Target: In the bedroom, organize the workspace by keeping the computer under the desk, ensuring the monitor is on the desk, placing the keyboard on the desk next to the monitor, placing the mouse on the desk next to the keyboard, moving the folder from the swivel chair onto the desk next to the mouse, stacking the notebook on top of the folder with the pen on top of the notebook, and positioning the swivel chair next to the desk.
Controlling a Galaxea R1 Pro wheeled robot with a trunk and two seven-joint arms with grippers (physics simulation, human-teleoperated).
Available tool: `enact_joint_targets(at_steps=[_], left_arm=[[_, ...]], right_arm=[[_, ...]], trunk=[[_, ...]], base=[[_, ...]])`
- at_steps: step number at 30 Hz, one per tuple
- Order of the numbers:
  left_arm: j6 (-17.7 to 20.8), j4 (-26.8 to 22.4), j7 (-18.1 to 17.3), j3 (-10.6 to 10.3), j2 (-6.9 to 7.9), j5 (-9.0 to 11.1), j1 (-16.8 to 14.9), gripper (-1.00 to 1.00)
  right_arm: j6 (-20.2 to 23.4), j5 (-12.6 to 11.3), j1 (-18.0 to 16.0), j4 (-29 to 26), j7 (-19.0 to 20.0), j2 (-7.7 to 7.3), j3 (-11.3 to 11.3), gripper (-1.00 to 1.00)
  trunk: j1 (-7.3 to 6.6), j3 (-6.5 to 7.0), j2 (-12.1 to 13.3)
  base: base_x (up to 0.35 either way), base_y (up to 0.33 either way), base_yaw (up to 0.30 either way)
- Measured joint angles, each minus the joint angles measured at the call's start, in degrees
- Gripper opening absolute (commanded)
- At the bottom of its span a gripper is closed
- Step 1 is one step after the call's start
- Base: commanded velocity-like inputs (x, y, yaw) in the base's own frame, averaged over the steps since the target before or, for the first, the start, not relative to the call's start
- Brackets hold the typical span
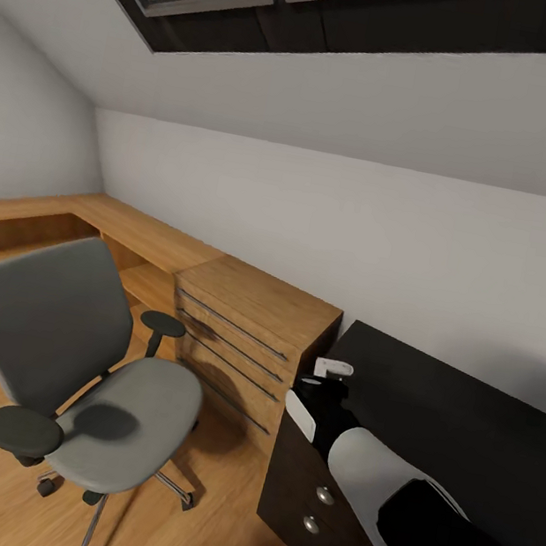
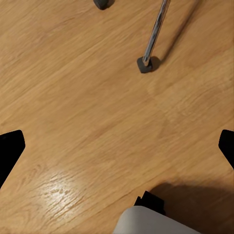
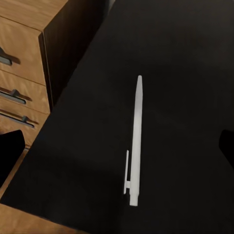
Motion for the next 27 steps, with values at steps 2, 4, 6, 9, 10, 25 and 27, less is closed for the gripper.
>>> enact_joint_targets(at_steps=[2,4,6,9,10,25,27], left_arm=[[0.00,0.00,0.00,-0.01,0.00,0.00,0.00,1.00],[0.00,-0.02,0.00,-0.01,0.00,0.01,0.01,1.00],[0.00,-0.01,0.00,0.00,0.02,0.01,0.01,1.00],[0.00,-0.01,0.01,0.04,0.02,0.01,0.01,1.00],[0.00,-0.01,0.01,0.05,0.01,0.01,0.01,1.00],[-0.03,-0.01,0.01,0.07,0.00,0.01,0.01,1.00],[-0.05,-0.01,0.01,0.05,0.00,0.01,0.01,1.00]], right_arm=[[0.03,-0.01,0.02,0.02,0.05,0.00,-0.02,1.00],[0.17,0.06,0.03,-0.08,2.18,-1.60,-0.10,1.00],[0.11,0.03,0.05,0.00,2.98,-2.04,-0.07,1.00],[0.05,0.04,0.05,0.12,3.51,-2.29,-0.10,1.00],[0.02,0.06,0.03,0.20,3.98,-2.42,-0.15,1.00],[0.51,0.07,0.05,0.35,11.40,-5.55,-0.49,1.00],[0.54,0.05,0.04,0.55,11.53,-5.77,-0.56,1.00]], trunk=[[0.00,0.00,0.00],[0.00,0.00,0.00],[0.00,0.00,0.00],[0.00,0.00,0.00],[0.00,0.00,0.00],[0.00,0.00,0.00],[0.00,0.00,0.00]], base=[[0.000,0.000,0.000],[0.000,0.000,0.000],[0.000,0.000,0.000],[0.000,0.000,0.000],[0.000,0.000,0.000],[0.000,0.000,0.000],[0.000,0.000,0.000]])
